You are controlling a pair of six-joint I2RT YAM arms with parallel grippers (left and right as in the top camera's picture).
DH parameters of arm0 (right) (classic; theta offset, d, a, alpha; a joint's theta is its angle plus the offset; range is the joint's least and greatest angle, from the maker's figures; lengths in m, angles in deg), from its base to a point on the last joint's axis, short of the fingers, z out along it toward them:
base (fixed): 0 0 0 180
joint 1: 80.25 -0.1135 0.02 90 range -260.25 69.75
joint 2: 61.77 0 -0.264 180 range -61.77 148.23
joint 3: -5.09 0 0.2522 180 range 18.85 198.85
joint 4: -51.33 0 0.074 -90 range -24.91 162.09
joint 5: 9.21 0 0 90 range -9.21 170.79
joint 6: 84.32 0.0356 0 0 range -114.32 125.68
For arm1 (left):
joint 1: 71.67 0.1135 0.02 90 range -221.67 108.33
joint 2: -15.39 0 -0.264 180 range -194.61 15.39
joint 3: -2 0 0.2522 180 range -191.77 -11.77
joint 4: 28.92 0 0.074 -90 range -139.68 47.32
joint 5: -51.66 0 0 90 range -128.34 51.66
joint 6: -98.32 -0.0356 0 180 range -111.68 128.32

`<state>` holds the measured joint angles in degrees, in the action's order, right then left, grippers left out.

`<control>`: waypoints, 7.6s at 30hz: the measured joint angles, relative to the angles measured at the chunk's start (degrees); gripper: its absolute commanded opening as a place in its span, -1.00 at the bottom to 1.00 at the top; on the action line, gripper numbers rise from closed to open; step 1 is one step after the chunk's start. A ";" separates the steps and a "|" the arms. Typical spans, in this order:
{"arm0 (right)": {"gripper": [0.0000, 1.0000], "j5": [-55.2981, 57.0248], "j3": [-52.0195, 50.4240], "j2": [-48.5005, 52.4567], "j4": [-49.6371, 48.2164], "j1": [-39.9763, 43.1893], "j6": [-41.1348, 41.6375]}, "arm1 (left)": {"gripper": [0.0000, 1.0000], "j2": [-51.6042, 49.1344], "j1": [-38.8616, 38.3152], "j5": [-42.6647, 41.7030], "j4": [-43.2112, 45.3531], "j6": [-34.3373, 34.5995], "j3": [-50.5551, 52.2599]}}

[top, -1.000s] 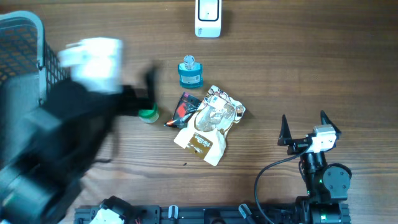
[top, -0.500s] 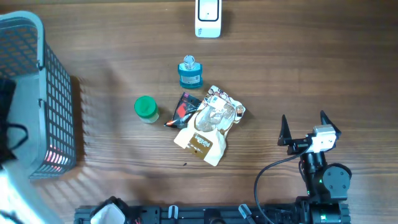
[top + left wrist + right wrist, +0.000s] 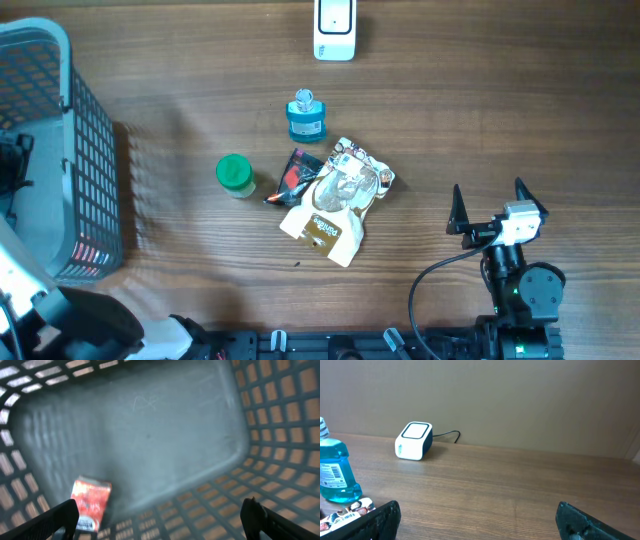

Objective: Scan the item barcode
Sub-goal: 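Reach into the basket and grasp the small red-white packet, then carry the red packet across and drop it right of the bag, then withdraw the left gripper and raise the right arm toward the packet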

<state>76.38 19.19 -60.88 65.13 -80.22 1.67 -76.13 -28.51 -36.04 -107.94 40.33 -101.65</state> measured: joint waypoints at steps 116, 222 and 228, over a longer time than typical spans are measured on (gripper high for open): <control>1.00 0.00 0.00 0.00 0.00 0.00 0.00 | -0.24 2.67 -18.86 -36.81 -19.47 -12.00 -41.88; 1.00 -6.80 78.29 71.78 61.61 -10.38 22.77 | 1.00 29.57 -79.54 42.47 -9.01 -13.40 -13.73; 1.00 1.31 79.87 75.52 60.81 -16.76 22.77 | 1.00 28.72 -56.76 39.32 -2.78 -11.47 -13.55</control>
<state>77.69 99.05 14.63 125.93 -96.98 24.44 -47.41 -85.27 3.29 -110.71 28.85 -115.20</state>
